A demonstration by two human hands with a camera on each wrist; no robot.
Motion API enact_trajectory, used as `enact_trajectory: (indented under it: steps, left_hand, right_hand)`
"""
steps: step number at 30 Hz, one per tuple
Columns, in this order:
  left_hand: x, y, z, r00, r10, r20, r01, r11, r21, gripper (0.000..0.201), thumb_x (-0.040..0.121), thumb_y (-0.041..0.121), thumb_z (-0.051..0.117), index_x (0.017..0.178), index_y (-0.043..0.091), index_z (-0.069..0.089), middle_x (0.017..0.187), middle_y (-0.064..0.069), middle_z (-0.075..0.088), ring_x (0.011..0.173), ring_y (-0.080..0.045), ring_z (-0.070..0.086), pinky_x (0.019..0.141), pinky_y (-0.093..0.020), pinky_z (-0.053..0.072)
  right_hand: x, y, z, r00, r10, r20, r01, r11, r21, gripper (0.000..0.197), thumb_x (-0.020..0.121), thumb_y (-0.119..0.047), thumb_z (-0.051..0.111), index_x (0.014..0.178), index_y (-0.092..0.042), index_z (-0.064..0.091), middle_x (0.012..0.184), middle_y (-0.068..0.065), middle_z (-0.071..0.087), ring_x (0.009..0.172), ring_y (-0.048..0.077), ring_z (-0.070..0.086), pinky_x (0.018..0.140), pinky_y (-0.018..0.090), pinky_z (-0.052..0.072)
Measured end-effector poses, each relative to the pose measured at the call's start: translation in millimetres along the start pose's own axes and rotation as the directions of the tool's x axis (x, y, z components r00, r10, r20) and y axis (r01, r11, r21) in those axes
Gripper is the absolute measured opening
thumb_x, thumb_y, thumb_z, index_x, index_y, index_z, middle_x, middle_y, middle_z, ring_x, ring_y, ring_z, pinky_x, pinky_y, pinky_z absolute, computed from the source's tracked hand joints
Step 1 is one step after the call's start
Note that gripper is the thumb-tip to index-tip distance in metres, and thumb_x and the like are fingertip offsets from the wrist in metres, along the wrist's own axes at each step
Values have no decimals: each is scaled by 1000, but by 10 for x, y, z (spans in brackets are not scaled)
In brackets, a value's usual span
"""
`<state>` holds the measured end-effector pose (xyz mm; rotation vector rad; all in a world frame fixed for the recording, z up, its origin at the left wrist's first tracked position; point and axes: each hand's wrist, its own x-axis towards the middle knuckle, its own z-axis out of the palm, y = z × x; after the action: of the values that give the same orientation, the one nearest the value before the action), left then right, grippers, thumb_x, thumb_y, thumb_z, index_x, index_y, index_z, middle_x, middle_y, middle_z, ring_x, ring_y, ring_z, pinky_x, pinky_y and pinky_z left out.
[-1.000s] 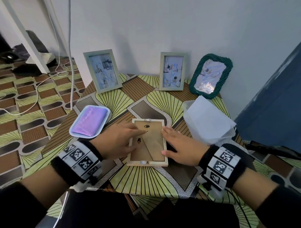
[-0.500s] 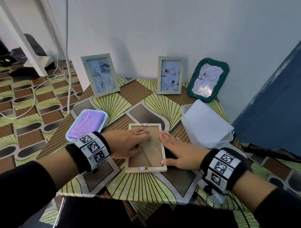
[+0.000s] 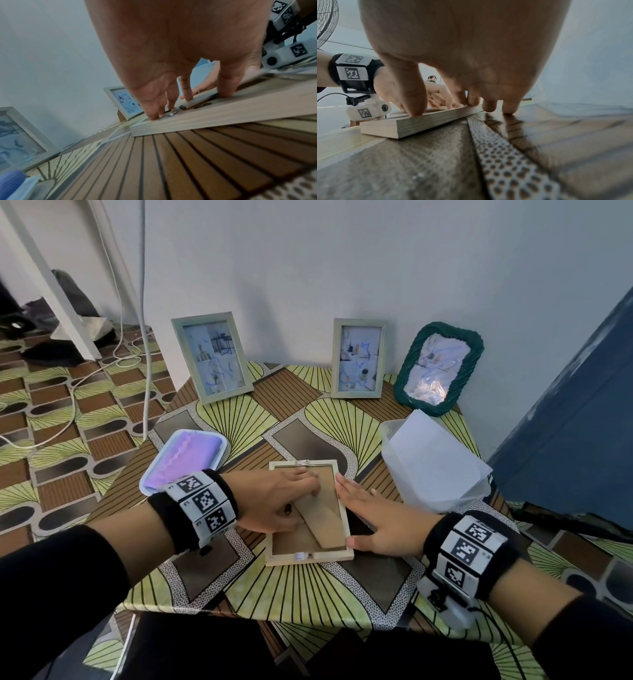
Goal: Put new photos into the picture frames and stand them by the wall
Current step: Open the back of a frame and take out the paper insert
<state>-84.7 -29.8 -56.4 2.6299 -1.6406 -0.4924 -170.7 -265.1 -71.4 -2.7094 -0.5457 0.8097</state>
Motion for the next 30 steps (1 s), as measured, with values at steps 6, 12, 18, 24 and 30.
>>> enact_trajectory:
  steps: [6,12,18,24,30]
  left_hand:
    - [12,8,58,998,-11,54,7,998,66,60,99,57,37,152,41,15,165,-6,5,152,-19,0,122,-40,18]
    - [-21,58,3,999,-6,46,7,1000,-16,47,99,54,41,140,33,31,163,-10,14,151,-21,8,121,-39,20]
    - [-22,134,-77,998,-7,55,7,1000,9,57,87,58,56,132,31,32,146,-4,37,137,-24,36,105,-47,44]
    - [-12,117,-38,999,-26,-40,28,999,30,44,91,31,52,129,27,31,140,-1,41,124,-22,50,92,-43,51]
    - [12,126,204,982,-165,-88,180,962,205,68,103,32,35,156,11,-2,163,-15,9,151,-26,13,114,-38,34]
  right_hand:
    - [-2,1,-2,1000,1,-20,-1,1000,0,93,96,-43,52,153,-20,-18,157,-11,-29,146,7,-21,122,38,-4]
    - [-9,-11,25,997,9,-81,-16,996,-85,92,95,-50,49,154,-20,-14,159,-10,-24,145,7,-23,121,35,-6]
    - [-19,-28,21,990,3,-140,-29,983,-180,93,92,-56,48,155,-19,-9,161,-8,-18,147,8,-20,122,36,-4]
    - [-1,-39,3,990,3,-138,-33,975,-218,93,92,-58,47,155,-17,-8,162,-5,-17,147,10,-20,121,33,-8]
    - [24,-44,-13,994,6,-111,-28,979,-201,95,92,-56,49,155,-17,-9,162,-4,-17,147,9,-18,121,33,-6]
